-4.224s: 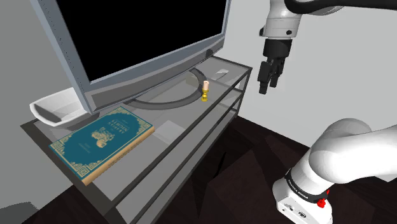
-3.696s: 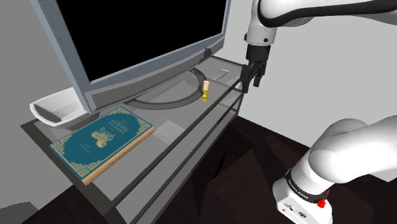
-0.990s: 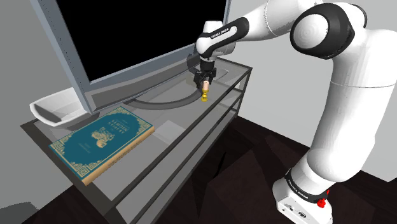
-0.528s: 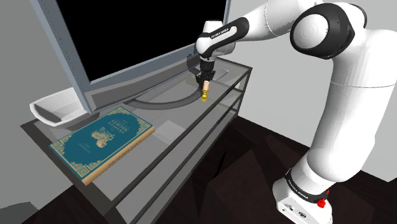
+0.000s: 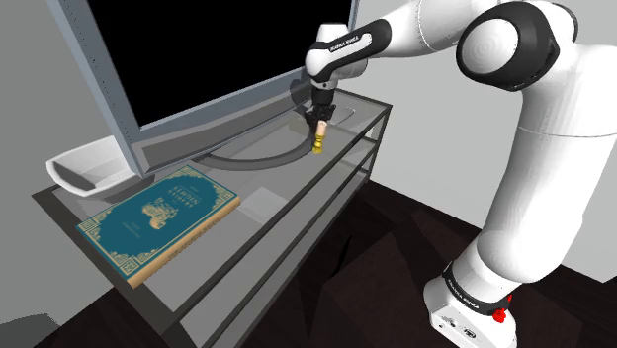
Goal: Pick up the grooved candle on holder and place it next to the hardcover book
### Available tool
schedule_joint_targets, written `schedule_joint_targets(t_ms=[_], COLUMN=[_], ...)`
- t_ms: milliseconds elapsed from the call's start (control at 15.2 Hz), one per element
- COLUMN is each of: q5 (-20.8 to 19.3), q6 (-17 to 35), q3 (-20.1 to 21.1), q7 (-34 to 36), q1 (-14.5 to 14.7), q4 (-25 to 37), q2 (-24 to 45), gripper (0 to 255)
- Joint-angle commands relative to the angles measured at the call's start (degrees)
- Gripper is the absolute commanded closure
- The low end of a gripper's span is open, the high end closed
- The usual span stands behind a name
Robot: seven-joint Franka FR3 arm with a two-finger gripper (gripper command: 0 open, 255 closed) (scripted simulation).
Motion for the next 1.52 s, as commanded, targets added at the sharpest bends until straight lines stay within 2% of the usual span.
schedule_joint_targets(t_ms=[0,1452], q5=[0.0,-0.4], q6=[-1.4,-17.0], q3=[0.0,-0.1], q7=[0.0,0.6], q1=[0.0,0.0], q4=[0.9,13.0], q2=[-0.4,-4.0], gripper=[255,255])
